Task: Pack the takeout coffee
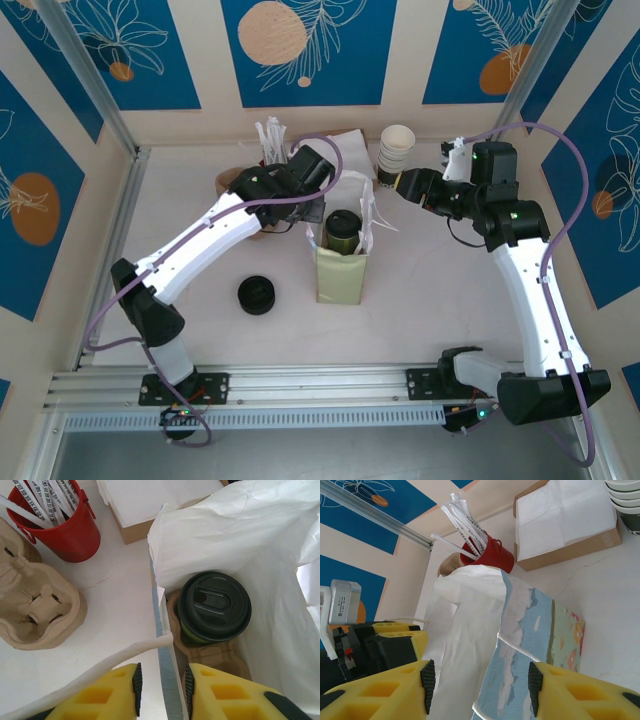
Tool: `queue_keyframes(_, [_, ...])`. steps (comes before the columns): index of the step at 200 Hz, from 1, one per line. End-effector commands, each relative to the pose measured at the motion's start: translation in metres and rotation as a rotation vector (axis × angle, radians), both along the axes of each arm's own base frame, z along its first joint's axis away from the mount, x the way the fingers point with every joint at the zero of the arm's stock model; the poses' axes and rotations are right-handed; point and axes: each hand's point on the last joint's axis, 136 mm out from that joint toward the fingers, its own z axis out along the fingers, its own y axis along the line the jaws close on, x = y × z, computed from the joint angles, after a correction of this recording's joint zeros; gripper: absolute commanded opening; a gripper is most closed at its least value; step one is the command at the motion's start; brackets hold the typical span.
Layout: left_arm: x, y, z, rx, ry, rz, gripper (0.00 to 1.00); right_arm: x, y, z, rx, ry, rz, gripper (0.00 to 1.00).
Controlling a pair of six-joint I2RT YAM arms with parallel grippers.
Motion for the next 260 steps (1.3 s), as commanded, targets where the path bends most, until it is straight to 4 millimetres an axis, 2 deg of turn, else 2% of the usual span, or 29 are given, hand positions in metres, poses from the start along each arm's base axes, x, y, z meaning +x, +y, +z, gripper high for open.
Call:
queue_keyframes(1, [0.005, 0.001, 0.006, 0.005, -0.026, 0.019, 0.26, -0.001, 0.003, -0.001, 0.007, -0.003, 0.01, 0.55])
queue_keyframes(62, [0.004, 0.011, 0.009, 0.014, -0.05, 0.035, 0.11, 0.003, 0.005, -0.001, 0.011, 0.0, 0.018, 0.55])
queue_keyframes(89, [0.004, 0.016, 0.01, 0.022, -0.052, 0.045, 0.07, 0.004, 0.006, -0.002, 0.012, 0.003, 0.02, 0.55])
queue_keyframes(131, [0.005, 0.031, 0.014, 0.054, -0.073, 0.078, 0.06, 0.006, 0.007, -0.003, 0.016, 0.006, 0.022, 0.55])
queue_keyframes(206, [0.007, 0.07, 0.015, 0.069, -0.075, 0.148, 0.06, 0.012, 0.009, -0.002, 0.016, 0.003, 0.028, 0.55])
queue_keyframes(260, [0.008, 0.1, 0.012, 0.127, -0.092, 0.193, 0.05, 0.031, 0.014, -0.013, 0.006, 0.014, 0.028, 0.54])
